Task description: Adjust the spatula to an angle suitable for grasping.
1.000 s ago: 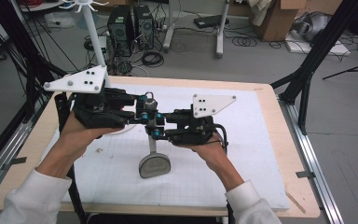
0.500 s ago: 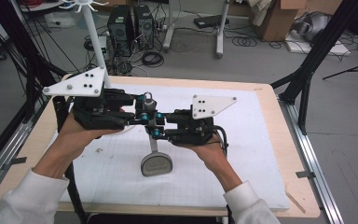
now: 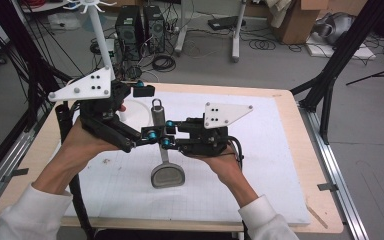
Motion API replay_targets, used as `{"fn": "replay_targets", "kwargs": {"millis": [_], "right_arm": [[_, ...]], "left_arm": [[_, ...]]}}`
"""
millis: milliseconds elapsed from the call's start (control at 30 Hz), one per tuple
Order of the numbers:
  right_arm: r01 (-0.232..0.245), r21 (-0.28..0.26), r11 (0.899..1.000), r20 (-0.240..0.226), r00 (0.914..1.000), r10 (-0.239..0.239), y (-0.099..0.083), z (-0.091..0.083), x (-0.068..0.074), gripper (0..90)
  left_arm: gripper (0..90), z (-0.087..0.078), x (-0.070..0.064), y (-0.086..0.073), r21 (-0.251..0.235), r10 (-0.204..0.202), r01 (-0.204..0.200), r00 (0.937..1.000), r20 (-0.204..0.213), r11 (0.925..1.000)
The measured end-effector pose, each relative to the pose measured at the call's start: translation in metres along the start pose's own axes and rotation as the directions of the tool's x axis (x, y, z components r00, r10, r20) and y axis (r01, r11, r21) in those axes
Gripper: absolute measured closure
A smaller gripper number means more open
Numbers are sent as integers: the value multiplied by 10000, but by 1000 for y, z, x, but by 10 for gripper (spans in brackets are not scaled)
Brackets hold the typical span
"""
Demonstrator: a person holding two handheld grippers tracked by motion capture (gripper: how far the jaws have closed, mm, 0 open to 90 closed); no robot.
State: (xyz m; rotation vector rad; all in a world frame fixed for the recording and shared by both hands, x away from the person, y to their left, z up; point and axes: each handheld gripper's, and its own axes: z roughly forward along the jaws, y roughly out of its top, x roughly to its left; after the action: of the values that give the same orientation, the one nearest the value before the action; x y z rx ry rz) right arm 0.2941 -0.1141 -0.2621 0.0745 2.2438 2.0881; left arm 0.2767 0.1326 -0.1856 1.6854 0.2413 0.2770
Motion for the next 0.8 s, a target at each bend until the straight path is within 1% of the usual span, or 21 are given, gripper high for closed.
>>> {"fn": "replay_targets", "kwargs": {"millis": [33, 100, 133, 167, 200, 233, 267, 333, 367, 433, 467, 500, 533, 567, 600, 633, 667, 700, 800], "right_arm": [[-6, -30, 10000, 205, 9998, 6, 0, -1, 0, 755], [-86, -45, 10000, 385, 9992, 87, 1, -1, 1, 754], [-86, -45, 10000, 385, 9992, 87, 1, -1, 1, 754], [-87, -92, 9999, 664, 9977, 93, 1, -2, 1, 755], [-84, -141, 9999, 809, 9967, 95, 1, -2, 1, 754], [-182, -137, 9997, 916, 9956, 194, 1, -3, 2, 755], [-182, -137, 9997, 916, 9956, 194, 1, -3, 2, 755], [-242, -215, 9995, 1313, 9910, 268, 2, -3, 2, 754], [-307, -225, 9993, 1371, 9900, 335, 2, -3, 2, 754], [-347, -216, 9992, 1444, 9888, 374, 2, -3, 2, 754], [-464, -274, 9985, 1764, 9830, 505, 2, -2, 3, 754], [-464, -274, 9985, 1764, 9830, 505, 2, -2, 3, 754], [-512, -346, 9981, 2128, 9754, 574, 2, -2, 4, 754], [-457, -401, 9981, 2267, 9725, 537, 2, -2, 3, 754], [-457, -401, 9981, 2267, 9725, 537, 2, -2, 3, 754], [-517, -426, 9978, 2422, 9683, 606, 2, -2, 4, 754], [-617, -471, 9970, 2736, 9591, 723, 3, -1, 5, 754], [-617, -471, 9970, 2736, 9591, 723, 3, -1, 5, 754], [-679, -510, 9964, 3089, 9477, 804, 3, 1, 5, 754]], "left_arm": [[17, -1, 0, 0, -44, -44, 44, 10000, -28, 10000], [17, -1, -1, 1, -87, -71, 70, 9999, -132, 9999], [17, -2, -1, 1, -107, -13, 11, 9998, -210, 9999], [18, -2, -1, 1, -111, -35, 31, 9995, -320, 9999], [18, -2, -1, 1, -121, -87, 82, 9993, -376, 9999], [17, -2, -1, 1, -144, -106, 100, 9990, -426, 9998], [17, -2, -2, 1, -137, -172, 164, 9982, -577, 9998], [18, -2, -2, 1, -219, -213, 199, 9976, -662, 9996], [18, -2, -3, 2, -213, -230, 214, 9967, -782, 9995], [18, -1, -4, 2, -188, -142, 125, 9954, -951, 9997], [18, 0, -5, 1, -133, -131, 116, 9929, -1179, 9998], [18, 1, -6, 1, -113, -79, 64, 9903, -1385, 9999], [18, 1, -6, 1, -158, -108, 86, 9886, -1501, 9998], [18, 2, -6, 1, -192, -157, 127, 9866, -1623, 9997], [18, 2, -6, 1, -241, -176, 136, 9851, -1713, 9996], [18, 2, -6, 1, -272, -182, 136, 9837, -1790, 9995], [18, 2, -7, 1, -328, -266, 205, 9803, -1955, 9992], [18, 2, -7, 2, -415, -312, 231, 9784, -2043, 9989], [18, 2, -8, 2, -525, -472, 355, 9693, -2414, 9980]]}}
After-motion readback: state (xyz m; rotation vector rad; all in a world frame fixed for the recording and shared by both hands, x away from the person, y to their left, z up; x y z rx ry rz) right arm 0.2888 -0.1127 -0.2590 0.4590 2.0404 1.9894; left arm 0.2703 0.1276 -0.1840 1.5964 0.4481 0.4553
